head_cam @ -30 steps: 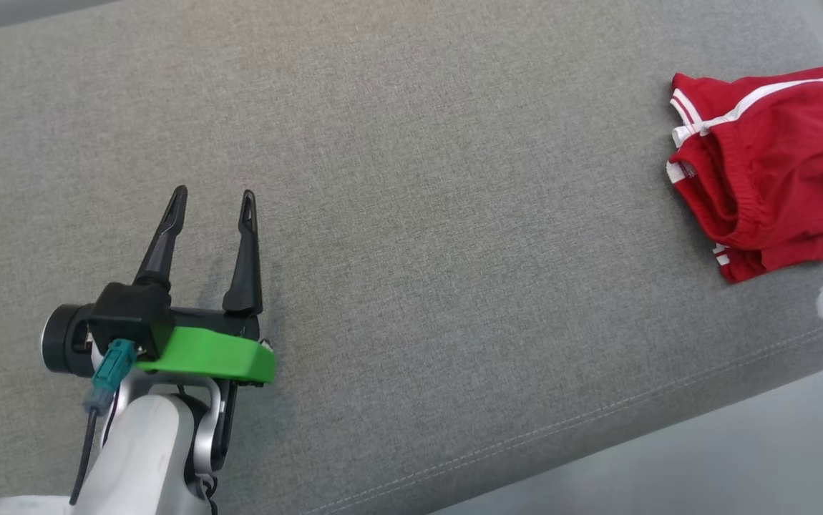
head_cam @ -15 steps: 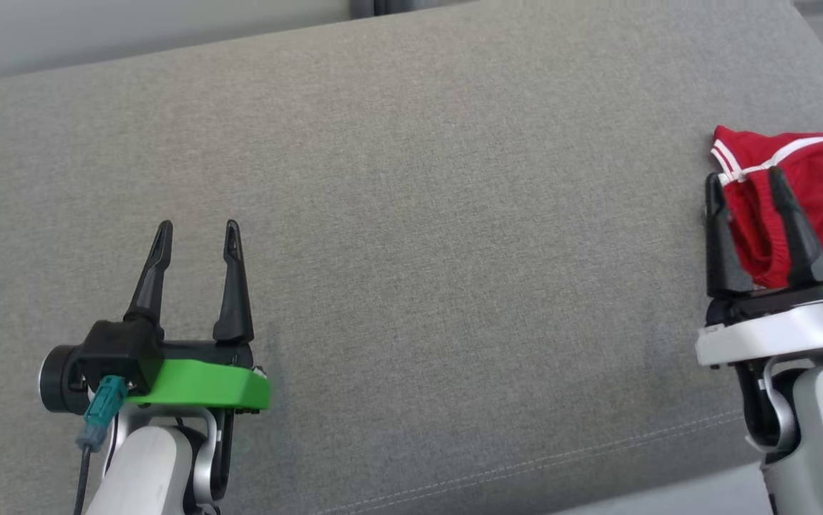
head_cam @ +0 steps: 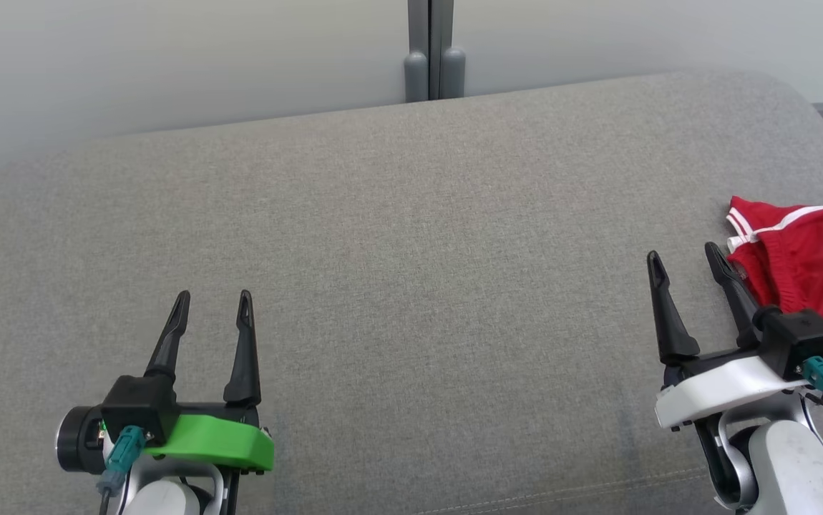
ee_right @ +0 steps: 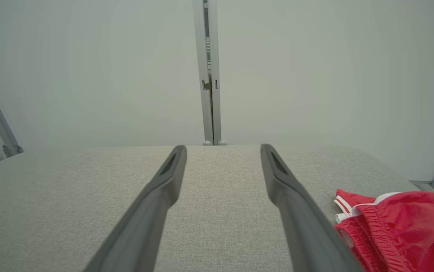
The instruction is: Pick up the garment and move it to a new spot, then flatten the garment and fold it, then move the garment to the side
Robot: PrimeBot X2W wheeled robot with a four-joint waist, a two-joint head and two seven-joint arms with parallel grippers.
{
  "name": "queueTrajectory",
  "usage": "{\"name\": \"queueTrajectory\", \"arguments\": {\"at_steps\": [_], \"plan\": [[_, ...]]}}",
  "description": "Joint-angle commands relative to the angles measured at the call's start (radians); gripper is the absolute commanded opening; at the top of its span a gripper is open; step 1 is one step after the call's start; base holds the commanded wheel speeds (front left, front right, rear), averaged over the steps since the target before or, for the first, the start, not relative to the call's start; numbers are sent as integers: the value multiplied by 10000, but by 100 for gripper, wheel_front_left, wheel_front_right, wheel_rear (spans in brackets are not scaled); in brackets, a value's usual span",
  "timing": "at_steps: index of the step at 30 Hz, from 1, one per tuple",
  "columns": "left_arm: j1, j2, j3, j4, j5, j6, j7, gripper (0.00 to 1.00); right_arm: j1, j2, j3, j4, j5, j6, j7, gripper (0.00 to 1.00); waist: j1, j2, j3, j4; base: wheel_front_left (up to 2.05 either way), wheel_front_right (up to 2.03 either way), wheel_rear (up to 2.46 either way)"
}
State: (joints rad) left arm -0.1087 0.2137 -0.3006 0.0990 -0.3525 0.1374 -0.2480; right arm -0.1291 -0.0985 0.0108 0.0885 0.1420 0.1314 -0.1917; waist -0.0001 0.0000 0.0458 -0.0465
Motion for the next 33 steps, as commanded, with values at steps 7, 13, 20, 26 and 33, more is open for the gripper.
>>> {"name": "queueTrajectory", "arguments": {"at_steps": [7,13,20,26,33], "plan": [[388,145,86,135,27,163,-93,100,604,126,-367,-140,-236,-16,196,100,1,0,-532,373,0,0,0],[564,277,176,218,16,302,-25,100,892,206,-471,-250,-304,-16,361,100,1,0,-637,489,0,0,0],[551,318,140,236,-48,373,72,100,1071,261,-563,-375,-329,-16,501,100,1,0,-650,531,0,0,0],[545,341,114,259,-93,400,133,100,1054,303,-518,-406,-325,-16,573,100,1,0,-662,516,0,0,0],[529,359,111,273,-146,476,158,100,1050,321,-485,-418,-345,-16,633,100,1,0,-662,500,0,0,0]]}}
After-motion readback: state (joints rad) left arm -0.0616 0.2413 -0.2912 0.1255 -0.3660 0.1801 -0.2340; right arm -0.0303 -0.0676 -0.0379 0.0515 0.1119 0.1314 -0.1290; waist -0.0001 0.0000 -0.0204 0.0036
